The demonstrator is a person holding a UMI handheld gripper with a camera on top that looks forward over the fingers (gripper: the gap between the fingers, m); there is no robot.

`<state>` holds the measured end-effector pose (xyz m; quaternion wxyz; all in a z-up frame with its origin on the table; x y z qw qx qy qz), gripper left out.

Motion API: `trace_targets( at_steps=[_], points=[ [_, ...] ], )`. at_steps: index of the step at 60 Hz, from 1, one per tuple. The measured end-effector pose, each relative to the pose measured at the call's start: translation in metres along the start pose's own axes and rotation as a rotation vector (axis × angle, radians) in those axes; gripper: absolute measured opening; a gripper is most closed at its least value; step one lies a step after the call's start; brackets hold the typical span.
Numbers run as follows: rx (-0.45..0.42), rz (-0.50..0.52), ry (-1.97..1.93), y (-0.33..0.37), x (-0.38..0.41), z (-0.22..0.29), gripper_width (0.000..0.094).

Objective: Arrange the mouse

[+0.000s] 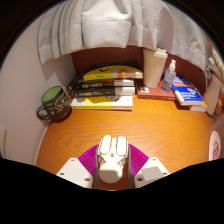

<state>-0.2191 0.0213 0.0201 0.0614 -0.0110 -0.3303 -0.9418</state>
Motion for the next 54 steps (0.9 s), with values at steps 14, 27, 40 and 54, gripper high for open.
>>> trace_targets(
  at_steps=[14, 27, 40, 54],
  points=[
    [-0.131, 0.095, 0.063, 0.076, -0.047, 0.076, 0.0425],
    [-0.367, 0.040, 0.150, 0.195, -0.198, 0.174, 0.0422],
    [-0.388, -0.067, 0.106, 0.239, -0.369, 0.169, 0.0418],
    [-0.156, -0.124, 0.058, 0.176, -0.461, 0.052, 0.0416]
  ],
)
Point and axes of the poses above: the point between the fingertips, and its own axes, seen from behind it with the camera up: x to the left, z up, y backward, against the way the camera looks, the point moved 5 cm from there along y, backward, against the way the camera looks, and after that the axes turned 9 degrees about -x, right-handed, at the moved point
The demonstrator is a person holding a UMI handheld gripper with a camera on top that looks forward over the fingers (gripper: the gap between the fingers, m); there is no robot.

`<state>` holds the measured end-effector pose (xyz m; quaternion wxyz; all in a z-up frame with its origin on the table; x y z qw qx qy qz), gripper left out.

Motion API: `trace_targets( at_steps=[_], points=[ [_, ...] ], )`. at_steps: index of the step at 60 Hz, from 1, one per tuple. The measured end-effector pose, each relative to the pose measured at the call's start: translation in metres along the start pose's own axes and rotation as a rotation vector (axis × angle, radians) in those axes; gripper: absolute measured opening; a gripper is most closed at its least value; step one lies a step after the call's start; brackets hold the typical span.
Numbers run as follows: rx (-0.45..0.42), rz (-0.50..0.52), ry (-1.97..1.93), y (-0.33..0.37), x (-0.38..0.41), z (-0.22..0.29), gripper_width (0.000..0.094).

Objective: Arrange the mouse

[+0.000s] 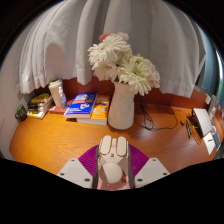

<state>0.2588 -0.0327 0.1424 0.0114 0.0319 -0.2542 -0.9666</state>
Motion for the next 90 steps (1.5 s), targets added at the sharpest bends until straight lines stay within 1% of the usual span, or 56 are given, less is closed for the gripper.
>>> trace_targets(
  at_steps=[2, 8, 13, 18, 20, 22, 26, 35, 36, 39, 41, 43, 45, 50, 53, 62, 69, 80, 90],
  points=[
    [0.033, 0.009, -0.006, -0.007, -0.001, -0.018, 0.0417],
    [0.094, 0.030, -0.031, -0.025, 0.002, -0.059, 0.0417],
    [0.137, 0.051, -0.032, -0.036, 0.007, -0.087, 0.0419],
    [0.189, 0.050, -0.003, -0.040, 0.009, -0.110, 0.0419],
    [0.154, 0.047, -0.014, -0.041, 0.010, -0.108, 0.0420],
    [0.160, 0.051, -0.029, -0.040, 0.010, -0.110, 0.0430],
    [0.135, 0.056, -0.042, -0.041, 0.010, -0.111, 0.0473],
    [0.150, 0.063, -0.046, -0.043, 0.010, -0.111, 0.0569],
    [0.152, 0.067, -0.051, -0.043, 0.011, -0.111, 0.0597],
    [0.163, 0.087, -0.068, -0.043, 0.017, -0.110, 0.0730],
    [0.174, 0.095, -0.076, -0.042, 0.020, -0.109, 0.0798],
    [0.189, 0.091, -0.074, -0.041, 0.023, -0.107, 0.0839],
    [0.198, 0.080, -0.065, -0.039, 0.023, -0.106, 0.0854],
    [0.208, 0.051, -0.038, -0.026, 0.027, -0.096, 0.0862],
    [0.197, 0.035, -0.035, -0.014, 0.031, -0.087, 0.0864],
    [0.135, -0.016, -0.062, 0.045, 0.047, -0.054, 0.0866],
    [0.087, -0.051, -0.071, 0.094, 0.065, -0.037, 0.0863],
    [0.036, -0.050, -0.084, 0.149, 0.107, -0.035, 0.0862],
    [0.037, -0.035, -0.074, 0.181, 0.143, -0.050, 0.0863]
  ],
)
Point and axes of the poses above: the point between the fingertips, and its own axes, seen from behind it with the camera up: x to the left, z up, y backward, against the way the camera looks, the point moved 5 cm from there along y, backward, against the way the camera looks, and after that the axes turned 9 degrees about -x, right-handed, at the moved point
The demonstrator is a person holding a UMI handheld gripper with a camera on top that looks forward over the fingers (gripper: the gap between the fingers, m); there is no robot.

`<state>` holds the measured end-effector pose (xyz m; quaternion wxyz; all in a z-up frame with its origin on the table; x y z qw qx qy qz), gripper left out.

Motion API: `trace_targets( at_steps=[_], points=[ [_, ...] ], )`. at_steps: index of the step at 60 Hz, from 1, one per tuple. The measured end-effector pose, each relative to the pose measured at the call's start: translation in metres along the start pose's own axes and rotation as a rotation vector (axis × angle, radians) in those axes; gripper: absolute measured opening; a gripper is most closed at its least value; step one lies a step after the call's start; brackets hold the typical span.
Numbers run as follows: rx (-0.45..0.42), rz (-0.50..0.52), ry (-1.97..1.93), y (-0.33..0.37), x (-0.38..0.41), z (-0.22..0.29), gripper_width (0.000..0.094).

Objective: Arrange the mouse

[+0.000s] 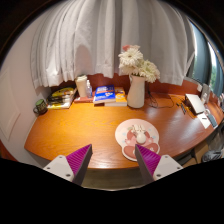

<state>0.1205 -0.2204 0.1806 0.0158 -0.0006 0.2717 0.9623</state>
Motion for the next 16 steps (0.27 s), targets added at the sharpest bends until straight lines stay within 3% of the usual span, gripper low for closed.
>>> trace_targets(
  at_steps=[16],
  points=[
    [-0.005, -0.002, 0.041, 0.044, 0.038, -0.023, 0.0859]
  ],
)
Point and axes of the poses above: the point between the fingertips, and its own axes, seen from behind it with the camera up: x to the left, z up, y backward, against the way the camera looks, the point moved 5 cm from there along y, backward, against the way the camera looks, and after that the axes turned 9 degrees about -x, right-handed, at the moved point
